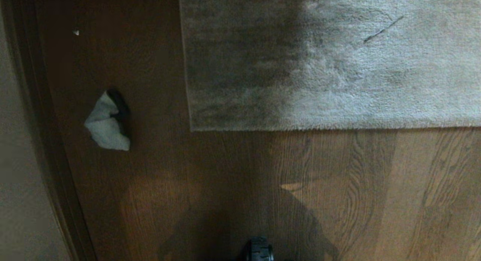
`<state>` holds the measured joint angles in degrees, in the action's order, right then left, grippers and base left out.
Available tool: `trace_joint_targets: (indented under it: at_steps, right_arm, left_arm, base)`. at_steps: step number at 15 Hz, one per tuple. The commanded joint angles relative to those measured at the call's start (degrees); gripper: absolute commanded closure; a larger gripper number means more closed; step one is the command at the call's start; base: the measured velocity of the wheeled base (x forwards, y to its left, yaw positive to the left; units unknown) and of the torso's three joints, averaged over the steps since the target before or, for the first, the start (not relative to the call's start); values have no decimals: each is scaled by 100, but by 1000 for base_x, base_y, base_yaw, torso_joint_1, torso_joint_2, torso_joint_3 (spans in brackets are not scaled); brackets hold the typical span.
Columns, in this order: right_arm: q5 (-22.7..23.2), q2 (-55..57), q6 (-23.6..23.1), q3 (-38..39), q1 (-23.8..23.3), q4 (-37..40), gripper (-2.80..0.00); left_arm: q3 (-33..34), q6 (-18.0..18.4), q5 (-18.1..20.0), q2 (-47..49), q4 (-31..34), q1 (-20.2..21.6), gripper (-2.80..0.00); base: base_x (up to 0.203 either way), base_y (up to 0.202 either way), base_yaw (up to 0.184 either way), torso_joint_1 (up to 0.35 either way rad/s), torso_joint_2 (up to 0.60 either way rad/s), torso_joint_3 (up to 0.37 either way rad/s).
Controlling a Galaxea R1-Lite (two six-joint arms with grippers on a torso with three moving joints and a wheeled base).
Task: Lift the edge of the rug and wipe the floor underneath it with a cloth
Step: Pick up the rag
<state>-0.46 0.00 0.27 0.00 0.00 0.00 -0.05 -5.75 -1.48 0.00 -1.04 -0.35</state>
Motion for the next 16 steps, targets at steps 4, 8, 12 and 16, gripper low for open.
trace_joint_targets:
  at_steps: [4, 8, 12, 16]
  right_arm:
    - [2, 0, 0, 0, 0, 0, 0]
    - [-6, 0, 0, 0, 0, 0, 0]
    - [2, 0, 0, 0, 0, 0, 0]
    - [2, 0, 0, 0, 0, 0, 0]
  left_arm:
    - [-3, -5, -2, 0, -2, 0, 0]
    - [-4, 4, -2, 0, -2, 0, 0]
    - [5, 4, -2, 0, -2, 0, 0]
    - [5, 4, -2, 0, -2, 0, 0]
  base:
    - [0, 0, 0, 0, 0, -9]
    - [0, 0, 0, 0, 0, 0]
    - [0, 0, 0, 0, 0, 0]
    - [0, 0, 0, 0, 0, 0]
